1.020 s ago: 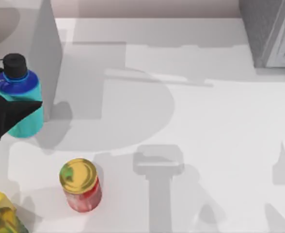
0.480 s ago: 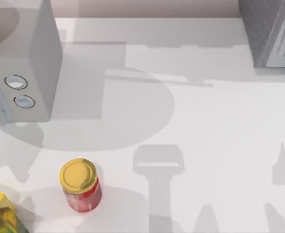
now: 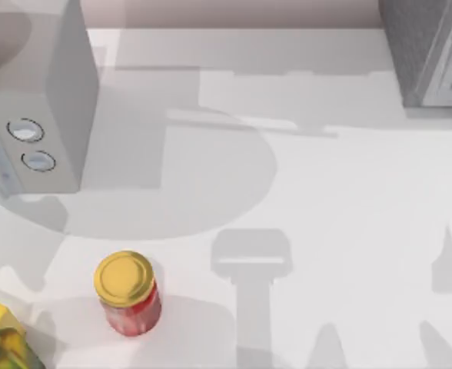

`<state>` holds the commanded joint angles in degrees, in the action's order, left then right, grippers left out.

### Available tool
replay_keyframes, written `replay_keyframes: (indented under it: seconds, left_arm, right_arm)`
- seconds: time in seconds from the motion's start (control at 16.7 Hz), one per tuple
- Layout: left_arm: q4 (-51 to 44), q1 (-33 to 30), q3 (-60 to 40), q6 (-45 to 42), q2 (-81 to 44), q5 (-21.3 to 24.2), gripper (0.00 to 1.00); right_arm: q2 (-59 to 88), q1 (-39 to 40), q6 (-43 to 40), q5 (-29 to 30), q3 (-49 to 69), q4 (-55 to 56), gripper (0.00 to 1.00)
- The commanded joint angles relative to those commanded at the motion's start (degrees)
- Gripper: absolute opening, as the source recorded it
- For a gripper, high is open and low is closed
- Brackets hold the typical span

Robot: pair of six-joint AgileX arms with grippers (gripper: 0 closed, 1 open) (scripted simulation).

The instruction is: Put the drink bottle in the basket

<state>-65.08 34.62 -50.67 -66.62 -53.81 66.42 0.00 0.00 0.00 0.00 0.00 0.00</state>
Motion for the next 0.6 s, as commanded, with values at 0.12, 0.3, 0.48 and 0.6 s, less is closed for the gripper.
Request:
replay_keyframes:
  seconds: [0.12,0.3,0.48,0.6]
  left_arm:
    - [1.47,-1.30,-1.90,1.87,-0.65,-1.85,0.00]
    - [5.92,-4.96,-9.36,9.18,-3.57,-8.94,0.00]
    - [11.36,-9.11,-21.82,20.35,-8.40,-18.93,0.00]
    - [14.70,-11.53,-31.65,28.72,-12.47,-25.89,0.00]
  right_arm:
    - [0.00,0.00,0.00,0.00,0.00,0.00,1.00]
    - [0.00,0.00,0.00,0.00,0.00,0.00,1.00]
    - [0.00,0.00,0.00,0.00,0.00,0.00,1.00]
    - [0.00,0.00,0.00,0.00,0.00,0.00,1.00]
